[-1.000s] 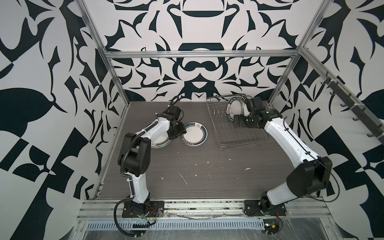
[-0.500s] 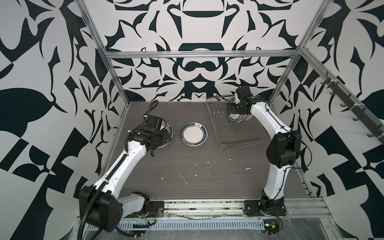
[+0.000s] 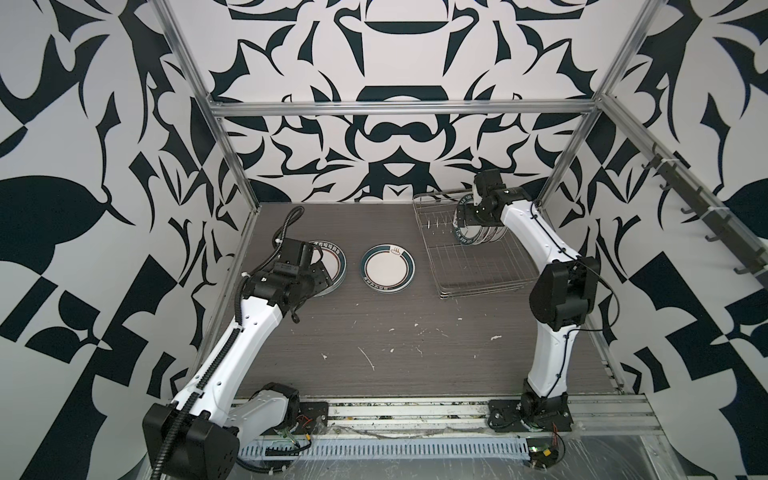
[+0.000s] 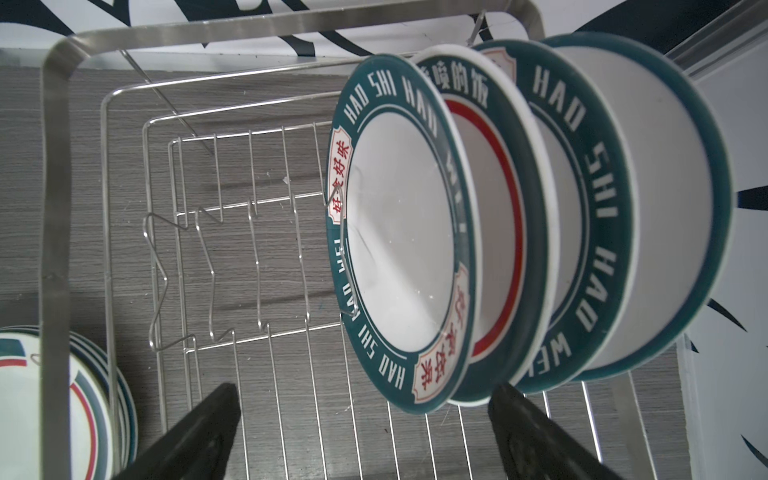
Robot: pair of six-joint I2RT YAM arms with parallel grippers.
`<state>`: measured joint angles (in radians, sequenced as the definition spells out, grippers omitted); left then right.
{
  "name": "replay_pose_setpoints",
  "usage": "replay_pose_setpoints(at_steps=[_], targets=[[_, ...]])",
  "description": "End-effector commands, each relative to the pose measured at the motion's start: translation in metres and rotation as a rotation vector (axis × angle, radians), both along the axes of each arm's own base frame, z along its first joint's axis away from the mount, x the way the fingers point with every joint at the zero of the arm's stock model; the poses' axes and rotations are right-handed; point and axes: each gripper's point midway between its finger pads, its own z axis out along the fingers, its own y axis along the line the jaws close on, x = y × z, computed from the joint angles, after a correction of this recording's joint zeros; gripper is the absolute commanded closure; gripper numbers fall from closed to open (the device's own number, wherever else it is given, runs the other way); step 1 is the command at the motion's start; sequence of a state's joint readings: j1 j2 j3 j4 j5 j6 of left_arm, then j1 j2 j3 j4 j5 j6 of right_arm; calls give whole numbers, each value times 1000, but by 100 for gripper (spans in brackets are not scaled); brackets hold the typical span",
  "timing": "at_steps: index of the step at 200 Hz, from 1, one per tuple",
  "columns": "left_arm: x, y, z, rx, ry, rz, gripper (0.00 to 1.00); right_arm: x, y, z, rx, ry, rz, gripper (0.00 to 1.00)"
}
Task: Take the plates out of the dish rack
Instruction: 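Grip the nearest HAO SHI HAO WEI plate in the rack with right gripper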
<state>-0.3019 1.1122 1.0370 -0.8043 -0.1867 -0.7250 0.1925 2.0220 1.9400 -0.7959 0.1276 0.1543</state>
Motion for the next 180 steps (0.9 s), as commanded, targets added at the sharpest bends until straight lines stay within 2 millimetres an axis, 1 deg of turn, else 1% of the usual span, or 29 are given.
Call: replay_pose_setpoints(at_steps=[1, 33, 48, 61, 70, 73, 85, 87, 89, 91, 113, 156, 164, 174, 180], targets=[[-3, 3, -6, 6, 30, 11, 24, 8, -5, 19, -5, -53, -5, 5], [-5, 4, -1, 6, 11, 13, 21, 25, -6, 17, 4, -74, -7, 12], [-7, 7, 5, 11, -9, 18, 19, 33, -7, 14, 3, -80, -13, 19], [-10, 12, 10, 25, -29, 32, 16, 39, -7, 12, 5, -87, -14, 21], [-12, 16, 13, 35, -45, 42, 16, 44, -8, 9, 4, -89, -14, 23], [-13, 16, 14, 38, -48, 44, 12, 46, -9, 9, 3, -92, -16, 24], [-16, 21, 18, 47, -61, 54, 8, 51, -10, 8, 0, -100, -16, 31], [-17, 21, 18, 49, -60, 54, 6, 52, -10, 8, 0, -102, -16, 32], [-17, 22, 18, 51, -61, 56, 2, 53, -10, 8, -1, -105, -17, 33], [-17, 22, 19, 52, -62, 56, 0, 54, -10, 8, -1, -107, -17, 33], [-21, 27, 20, 68, -69, 65, 1, 62, -10, 5, 1, -128, -7, 39], [-26, 30, 25, 58, -101, 75, 1, 72, -5, 0, -9, -146, 37, 56], [-27, 34, 28, 63, -121, 108, 1, 72, -5, -1, -13, -146, 43, 60], [-31, 46, 30, 69, -138, 193, 1, 73, -6, -1, -16, -149, 46, 65], [-33, 49, 30, 71, -146, 205, 1, 73, -5, -1, -18, -151, 52, 68]])
